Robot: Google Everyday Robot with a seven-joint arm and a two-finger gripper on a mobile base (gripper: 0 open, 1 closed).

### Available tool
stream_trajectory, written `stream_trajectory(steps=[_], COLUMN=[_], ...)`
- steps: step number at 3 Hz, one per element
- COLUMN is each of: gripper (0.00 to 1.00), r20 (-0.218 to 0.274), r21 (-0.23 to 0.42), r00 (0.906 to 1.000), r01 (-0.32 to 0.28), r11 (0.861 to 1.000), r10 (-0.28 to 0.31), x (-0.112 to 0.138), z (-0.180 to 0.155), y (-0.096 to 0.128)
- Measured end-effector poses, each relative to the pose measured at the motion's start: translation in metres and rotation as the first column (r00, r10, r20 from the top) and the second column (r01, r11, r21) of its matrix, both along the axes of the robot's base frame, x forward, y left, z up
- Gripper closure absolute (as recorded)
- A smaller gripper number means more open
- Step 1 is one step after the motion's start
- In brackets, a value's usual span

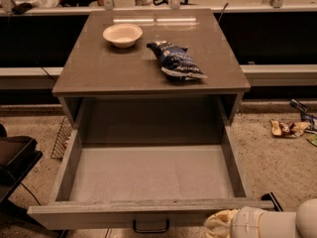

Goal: Close top drawer

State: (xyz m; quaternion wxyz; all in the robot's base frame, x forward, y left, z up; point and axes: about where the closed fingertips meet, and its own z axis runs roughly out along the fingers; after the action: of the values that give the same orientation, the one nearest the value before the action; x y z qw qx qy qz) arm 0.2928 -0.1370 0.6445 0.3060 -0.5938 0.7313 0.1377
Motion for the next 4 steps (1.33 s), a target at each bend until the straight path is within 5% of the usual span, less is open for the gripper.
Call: stream_trajectory(steps=[1,3,4], gripper=[1.0,1.0,1.0], r20=[0.017,-0.008,0.028], r21=[0.005,0.003,-0.002], r00=[0.9998,0.9999,0.999], r01=[-0.013,-0.012,-0.036], r11=[1.0,1.0,0.999], r10=[0.013,0.012,0.036], x=[0.027,0.02,0.048], z=[0.0,-0.008,-0.008], y=[0.019,0.035,0.043])
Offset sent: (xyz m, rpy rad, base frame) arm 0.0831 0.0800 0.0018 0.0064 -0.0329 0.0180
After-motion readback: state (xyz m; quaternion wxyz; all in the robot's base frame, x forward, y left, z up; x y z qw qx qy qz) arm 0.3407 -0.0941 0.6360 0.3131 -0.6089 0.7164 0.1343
